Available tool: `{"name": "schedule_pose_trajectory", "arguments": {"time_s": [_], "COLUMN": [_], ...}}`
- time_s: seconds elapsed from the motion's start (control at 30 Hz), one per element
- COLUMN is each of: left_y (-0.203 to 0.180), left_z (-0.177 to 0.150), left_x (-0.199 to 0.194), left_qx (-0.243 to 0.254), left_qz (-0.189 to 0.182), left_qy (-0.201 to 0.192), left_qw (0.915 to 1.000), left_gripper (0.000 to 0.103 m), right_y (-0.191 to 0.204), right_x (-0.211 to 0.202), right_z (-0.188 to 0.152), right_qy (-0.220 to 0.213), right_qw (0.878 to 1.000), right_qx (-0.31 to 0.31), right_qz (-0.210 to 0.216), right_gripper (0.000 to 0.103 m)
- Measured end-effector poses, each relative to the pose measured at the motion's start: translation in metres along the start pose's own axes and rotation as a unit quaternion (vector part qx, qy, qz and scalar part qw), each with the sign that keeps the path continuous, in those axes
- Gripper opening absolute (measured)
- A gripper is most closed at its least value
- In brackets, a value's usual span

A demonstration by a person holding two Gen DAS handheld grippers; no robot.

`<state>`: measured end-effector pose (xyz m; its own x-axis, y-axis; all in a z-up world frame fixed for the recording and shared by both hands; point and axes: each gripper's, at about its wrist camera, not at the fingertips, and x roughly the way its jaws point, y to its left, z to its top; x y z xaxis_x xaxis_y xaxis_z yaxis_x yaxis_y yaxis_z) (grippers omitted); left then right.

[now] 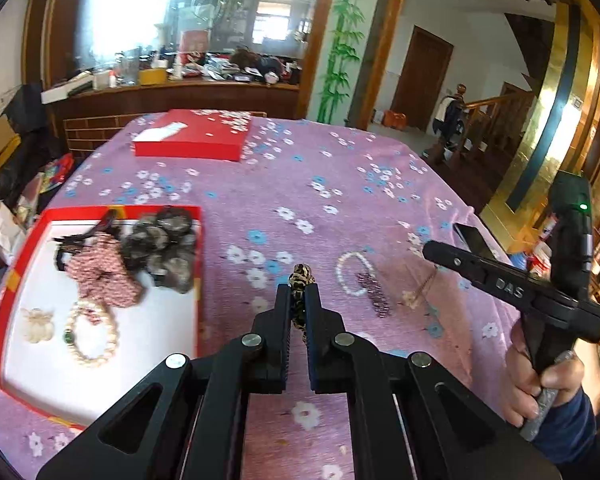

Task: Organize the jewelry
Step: 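Carry the gold bracelet with the left tool while the right tool carries the brooch toward the box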

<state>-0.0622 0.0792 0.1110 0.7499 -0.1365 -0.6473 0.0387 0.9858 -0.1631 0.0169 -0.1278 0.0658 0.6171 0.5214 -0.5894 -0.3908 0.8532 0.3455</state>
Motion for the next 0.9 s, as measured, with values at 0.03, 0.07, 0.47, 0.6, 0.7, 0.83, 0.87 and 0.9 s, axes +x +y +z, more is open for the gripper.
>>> {"name": "schedule_pose_trajectory", "arguments": {"time_s": [0.03, 0.07, 0.47, 0.6, 0.7, 0.83, 0.87, 0.9], "left_y": [0.004, 0.008, 0.063, 0.089, 0.108, 0.134, 0.141, 0.147], "left_z": [-0.001, -0.001, -0.014, -0.02, -0.024, -0.033, -0.036, -0.039], "left_x": [-0.003, -0.005, -0.031, -0.039, -0.044, -0.046, -0.046, -0.045], "left_qx": [-0.002, -0.005, -0.048, -0.07, -0.087, -0.11, -0.116, -0.121], "left_qz": [0.004, 0.008, 0.034, 0.044, 0.051, 0.062, 0.066, 0.07], "left_qy": [-0.004, -0.007, -0.033, -0.039, -0.041, -0.039, -0.038, -0.036], "left_qw": [1.0, 0.9999, 0.9978, 0.9958, 0.994, 0.9912, 0.9903, 0.9896], "left_gripper": [0.006, 0.006, 0.006, 0.006, 0.006, 0.006, 0.006, 0.006], "right_y": [0.007, 0.016, 0.114, 0.148, 0.169, 0.195, 0.201, 0.205], "right_x": [0.001, 0.001, 0.011, 0.021, 0.03, 0.042, 0.046, 0.049], "right_z": [0.0, -0.001, -0.005, -0.008, -0.012, -0.022, -0.026, -0.028], "right_qy": [0.001, 0.004, 0.026, 0.04, 0.051, 0.066, 0.071, 0.074], "right_qw": [1.0, 1.0, 0.994, 0.99, 0.986, 0.981, 0.98, 0.979], "right_qx": [-0.004, -0.01, -0.085, -0.107, -0.124, -0.141, -0.146, -0.149], "right_qz": [0.004, 0.009, 0.064, 0.088, 0.098, 0.115, 0.118, 0.12], "right_gripper": [0.021, 0.021, 0.021, 0.021, 0.021, 0.021, 0.021, 0.021]}}
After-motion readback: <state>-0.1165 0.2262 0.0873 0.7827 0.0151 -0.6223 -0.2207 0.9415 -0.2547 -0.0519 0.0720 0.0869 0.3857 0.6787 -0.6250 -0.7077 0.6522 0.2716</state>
